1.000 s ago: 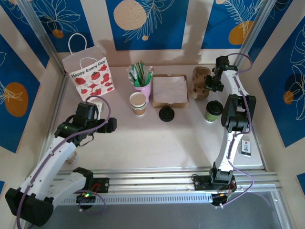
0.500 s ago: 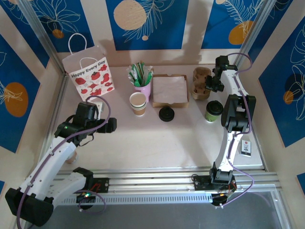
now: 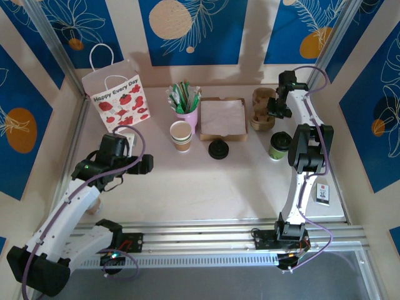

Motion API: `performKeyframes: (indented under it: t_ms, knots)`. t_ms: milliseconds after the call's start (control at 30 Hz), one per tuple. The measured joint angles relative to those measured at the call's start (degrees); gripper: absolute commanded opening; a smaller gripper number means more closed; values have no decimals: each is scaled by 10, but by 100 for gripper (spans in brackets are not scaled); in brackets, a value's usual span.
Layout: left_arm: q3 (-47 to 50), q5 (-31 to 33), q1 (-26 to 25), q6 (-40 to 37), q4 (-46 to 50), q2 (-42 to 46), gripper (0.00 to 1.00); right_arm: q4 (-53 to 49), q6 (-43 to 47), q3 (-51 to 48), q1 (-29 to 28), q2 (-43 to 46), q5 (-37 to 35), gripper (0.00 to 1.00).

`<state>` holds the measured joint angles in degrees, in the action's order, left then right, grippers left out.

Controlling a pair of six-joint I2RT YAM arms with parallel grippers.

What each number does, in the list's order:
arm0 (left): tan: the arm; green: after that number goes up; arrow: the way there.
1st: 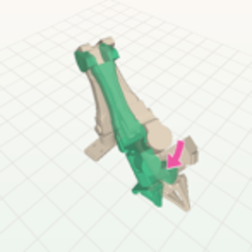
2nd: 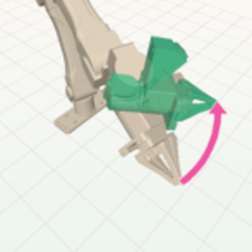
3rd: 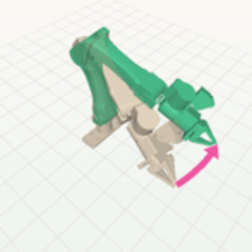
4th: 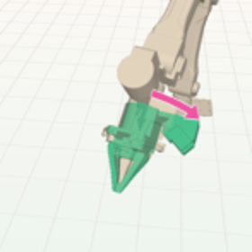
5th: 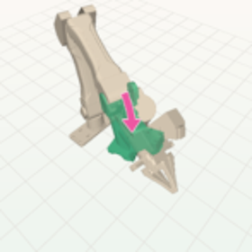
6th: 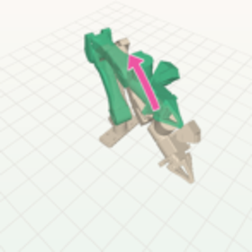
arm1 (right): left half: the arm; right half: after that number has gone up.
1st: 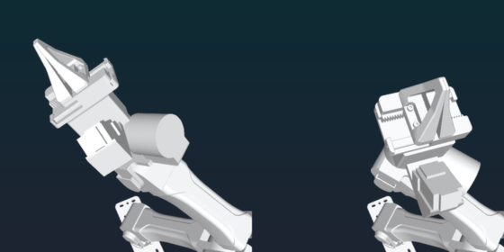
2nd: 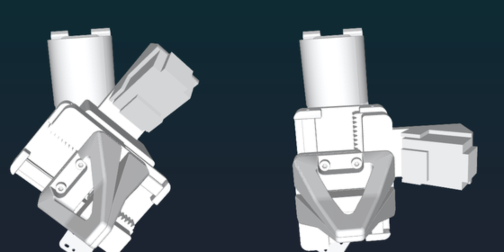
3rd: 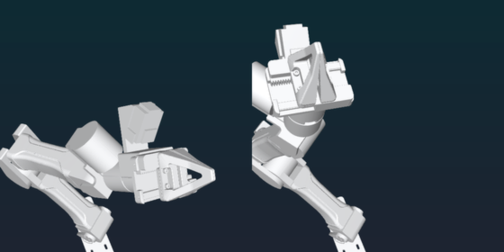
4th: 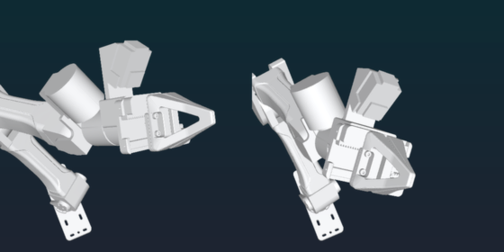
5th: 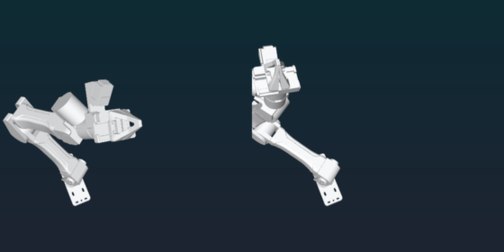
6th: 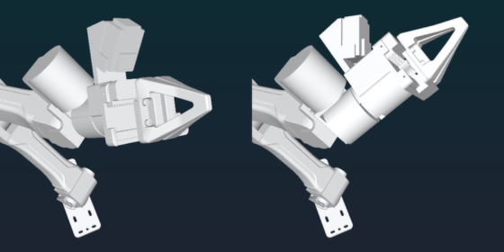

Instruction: Pack the takeout coffee

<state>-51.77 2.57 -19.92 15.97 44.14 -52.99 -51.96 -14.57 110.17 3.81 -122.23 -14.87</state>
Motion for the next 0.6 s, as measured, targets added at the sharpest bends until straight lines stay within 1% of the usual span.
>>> performKeyframes:
  t_ms: [200, 333, 600]
  knots:
    - [0, -1, 0, 0, 0, -1, 100, -2, 2, 1, 0, -2, -3, 18]
    - [0, -6, 0, 0, 0, -5, 100, -2, 4, 1, -1, -2, -13, 21]
    - [0, -9, 0, 0, 0, -8, 100, -2, 9, 1, -4, -3, -17, 18]
